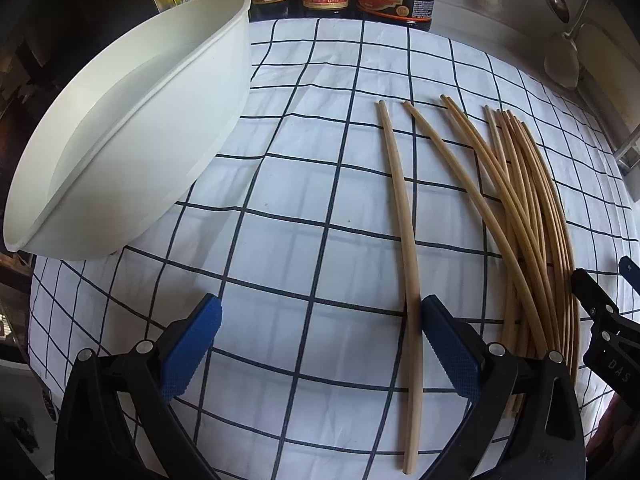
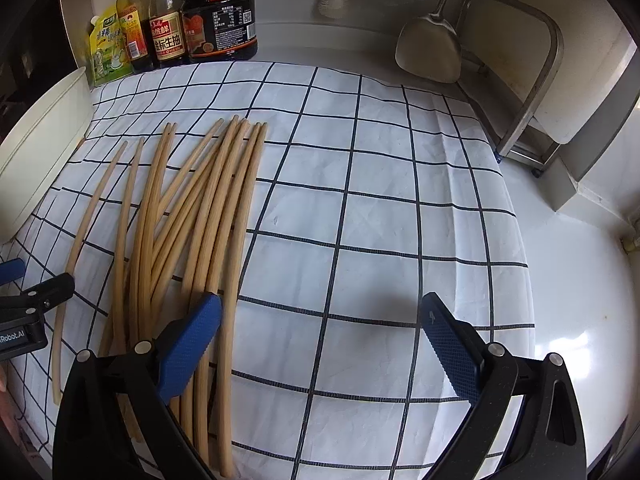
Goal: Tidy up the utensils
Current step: 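Close the left gripper on one chopstick while the right gripper grasps another chopstick, then carry the chopstick in the left gripper over the white bowl while the right gripper carries its chopstick there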
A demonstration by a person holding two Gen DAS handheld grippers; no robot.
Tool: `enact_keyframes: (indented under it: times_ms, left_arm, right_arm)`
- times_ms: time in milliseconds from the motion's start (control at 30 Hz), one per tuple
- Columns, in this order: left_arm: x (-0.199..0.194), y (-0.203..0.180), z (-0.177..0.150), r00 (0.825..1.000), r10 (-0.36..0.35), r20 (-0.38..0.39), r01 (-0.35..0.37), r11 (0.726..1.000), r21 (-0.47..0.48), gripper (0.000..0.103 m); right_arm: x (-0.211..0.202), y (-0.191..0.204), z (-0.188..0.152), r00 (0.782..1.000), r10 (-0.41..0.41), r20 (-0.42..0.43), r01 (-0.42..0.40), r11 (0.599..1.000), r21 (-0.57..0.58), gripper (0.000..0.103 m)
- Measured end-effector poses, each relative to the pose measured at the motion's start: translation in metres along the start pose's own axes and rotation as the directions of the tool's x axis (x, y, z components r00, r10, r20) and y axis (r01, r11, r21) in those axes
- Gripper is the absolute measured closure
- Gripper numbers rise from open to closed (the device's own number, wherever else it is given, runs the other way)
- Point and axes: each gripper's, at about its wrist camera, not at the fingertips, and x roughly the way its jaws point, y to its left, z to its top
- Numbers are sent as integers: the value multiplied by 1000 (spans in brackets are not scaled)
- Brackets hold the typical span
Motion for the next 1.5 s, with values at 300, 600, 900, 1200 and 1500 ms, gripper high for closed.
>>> enact_keyframes:
  times_ms: [300,600,900,1200,1500]
  left_arm:
    - [10,-4,30,999,28,15,-29,999,39,6]
    - [8,-20,46,998,-53,30,50,995,89,41]
    - [2,-45,39,994,-111,-4,111,980,164,95]
    - [-4,-30,35,988,-145,-47,151,973,174,96]
    - [-42,-16,48,971,-237,-38,239,942,236,96]
  right_arm:
    - [0,3,1,1000,16,20,-16,1000,-7,19]
    - [-2,12,2,995,101,25,-100,994,-33,52]
    - [-4,20,5,996,90,30,-89,995,-35,96]
    - [-11,4,7,988,151,10,-151,982,117,97]
    - [-46,9,13,983,178,42,-182,965,186,97]
